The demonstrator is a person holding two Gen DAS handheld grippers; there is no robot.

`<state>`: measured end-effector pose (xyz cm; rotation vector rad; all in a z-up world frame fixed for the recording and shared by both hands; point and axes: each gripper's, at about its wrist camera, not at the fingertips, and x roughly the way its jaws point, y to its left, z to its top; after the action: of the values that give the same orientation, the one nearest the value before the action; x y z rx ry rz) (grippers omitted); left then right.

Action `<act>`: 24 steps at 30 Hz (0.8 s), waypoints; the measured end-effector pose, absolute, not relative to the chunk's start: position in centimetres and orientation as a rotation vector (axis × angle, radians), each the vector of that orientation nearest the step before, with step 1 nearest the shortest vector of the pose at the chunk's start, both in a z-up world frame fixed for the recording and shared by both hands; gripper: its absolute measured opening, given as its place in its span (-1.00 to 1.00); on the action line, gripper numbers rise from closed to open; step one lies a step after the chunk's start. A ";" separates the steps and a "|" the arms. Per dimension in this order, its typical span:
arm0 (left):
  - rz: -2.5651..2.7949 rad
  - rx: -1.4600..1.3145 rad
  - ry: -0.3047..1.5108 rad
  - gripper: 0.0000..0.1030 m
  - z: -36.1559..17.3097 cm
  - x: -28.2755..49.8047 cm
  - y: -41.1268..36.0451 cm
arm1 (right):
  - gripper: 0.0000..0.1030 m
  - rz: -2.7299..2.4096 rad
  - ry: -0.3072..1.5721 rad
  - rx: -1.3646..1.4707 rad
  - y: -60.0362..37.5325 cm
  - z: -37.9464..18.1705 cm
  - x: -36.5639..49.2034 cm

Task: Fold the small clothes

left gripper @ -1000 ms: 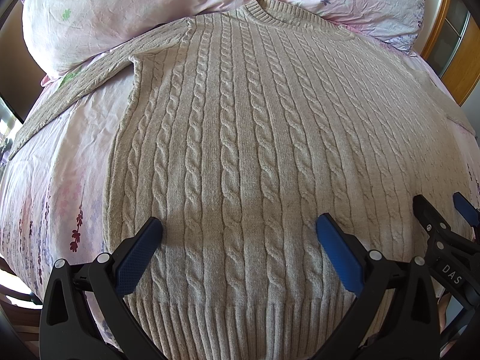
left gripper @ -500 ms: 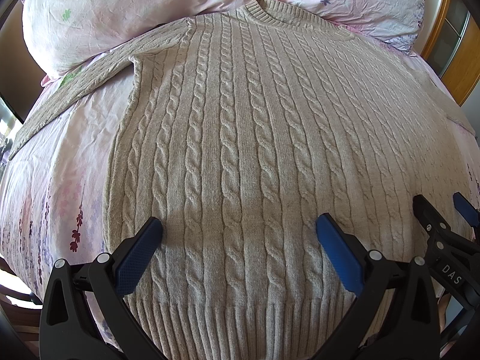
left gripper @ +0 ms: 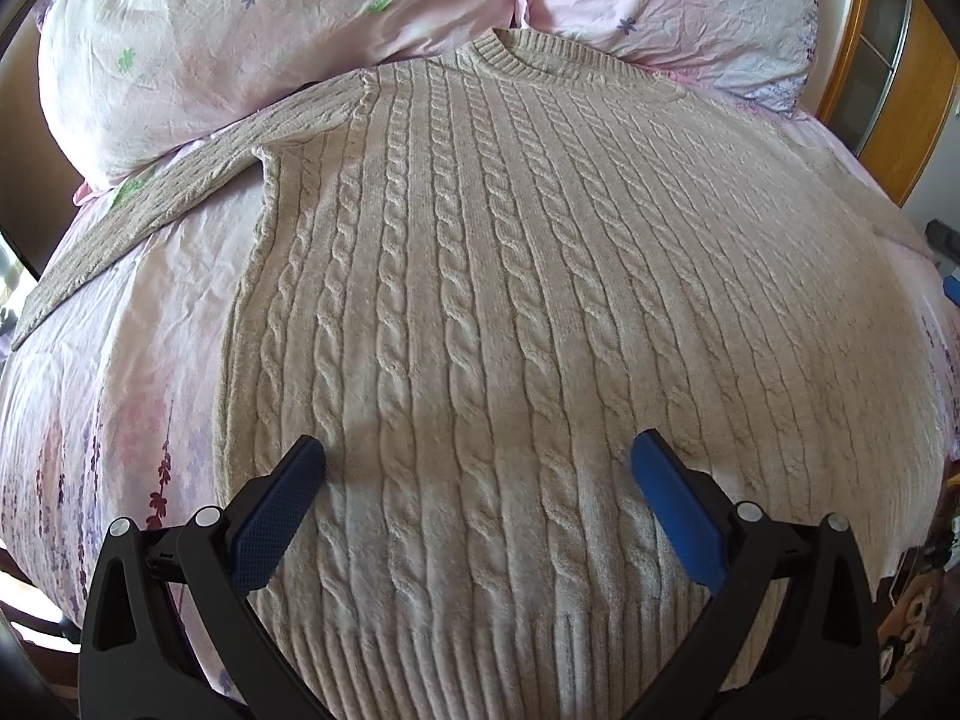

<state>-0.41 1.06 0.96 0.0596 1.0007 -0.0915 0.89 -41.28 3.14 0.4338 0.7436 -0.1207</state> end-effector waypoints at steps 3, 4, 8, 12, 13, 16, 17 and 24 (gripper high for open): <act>-0.067 -0.016 0.889 0.97 2.4 0.5 4.3 | 0.74 -0.306 0.701 0.621 -51.2 3.4 3.1; -0.054 -0.043 0.840 0.97 3.0 0.7 5.7 | 0.41 -0.369 0.716 0.681 -54.4 2.9 4.0; -0.090 -0.184 0.744 0.97 4.3 2.2 11.3 | 0.12 -0.457 0.771 0.976 -63.2 -0.8 6.4; -0.057 -0.361 0.696 0.97 4.6 3.5 17.5 | -0.06 -0.489 0.760 1.029 -65.7 -2.4 8.0; -0.017 -0.388 0.714 0.97 4.5 4.0 18.9 | -0.19 -0.477 0.759 1.038 -65.8 -2.7 8.4; 0.056 -0.485 0.744 0.97 3.8 4.9 22.8 | -0.63 -0.497 0.750 1.028 -65.9 -3.3 9.5; 0.078 -0.523 0.748 0.97 3.5 5.1 24.1 | -0.82 -0.502 0.758 1.026 -66.1 -3.5 9.6; 0.206 -0.748 0.672 0.93 2.3 3.6 31.3 | -0.87 -0.257 0.537 0.677 -54.7 6.7 10.1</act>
<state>3.65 31.28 2.29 -0.7482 0.6724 0.2058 10.14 -54.73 6.68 0.6771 0.5373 -0.2571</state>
